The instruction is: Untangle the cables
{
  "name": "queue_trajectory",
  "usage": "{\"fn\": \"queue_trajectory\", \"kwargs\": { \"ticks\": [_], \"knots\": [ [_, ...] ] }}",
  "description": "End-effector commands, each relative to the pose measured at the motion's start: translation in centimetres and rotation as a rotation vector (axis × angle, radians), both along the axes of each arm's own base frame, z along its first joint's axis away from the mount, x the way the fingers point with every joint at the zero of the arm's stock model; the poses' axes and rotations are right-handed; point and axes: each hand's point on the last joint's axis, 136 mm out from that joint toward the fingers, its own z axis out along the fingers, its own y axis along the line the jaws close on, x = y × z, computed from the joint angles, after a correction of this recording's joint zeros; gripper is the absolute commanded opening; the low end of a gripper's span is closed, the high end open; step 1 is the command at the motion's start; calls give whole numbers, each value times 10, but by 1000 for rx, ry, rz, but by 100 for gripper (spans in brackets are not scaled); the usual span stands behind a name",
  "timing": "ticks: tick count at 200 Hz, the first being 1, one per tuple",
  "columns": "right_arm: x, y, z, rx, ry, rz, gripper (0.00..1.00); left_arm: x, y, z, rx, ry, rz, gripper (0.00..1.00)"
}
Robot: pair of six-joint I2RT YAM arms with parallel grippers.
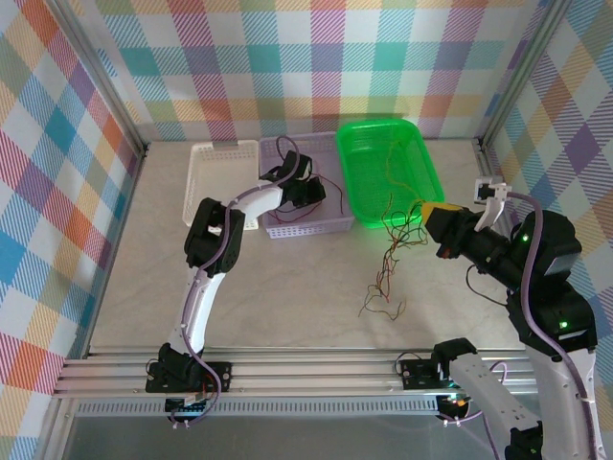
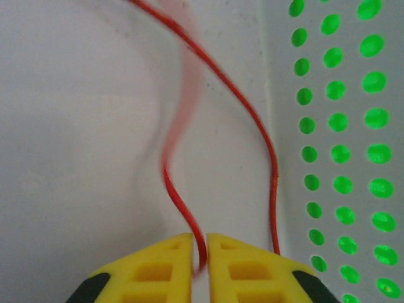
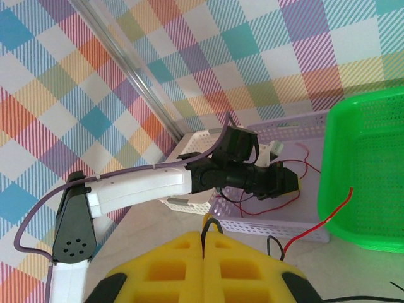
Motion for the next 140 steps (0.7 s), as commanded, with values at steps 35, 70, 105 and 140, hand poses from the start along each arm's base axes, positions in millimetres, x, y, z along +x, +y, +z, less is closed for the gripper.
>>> {"fn": "queue_trajectory", "kwargs": {
  "ticks": [35, 70, 105, 140],
  "knots": [
    [-4, 3, 9, 29, -29, 20, 0, 6, 3, 37, -21, -13, -22, 37],
    [-3, 5, 12, 34, -25, 35, 0, 6, -1, 93, -70, -87, -52, 62],
    [2, 11, 7, 33, 15, 61, 0, -23, -3, 180, -180, -193, -104, 85],
    [1, 25, 6, 61, 39, 154, 0, -72, 7, 242, -309, -292, -114, 96]
  ]
}}
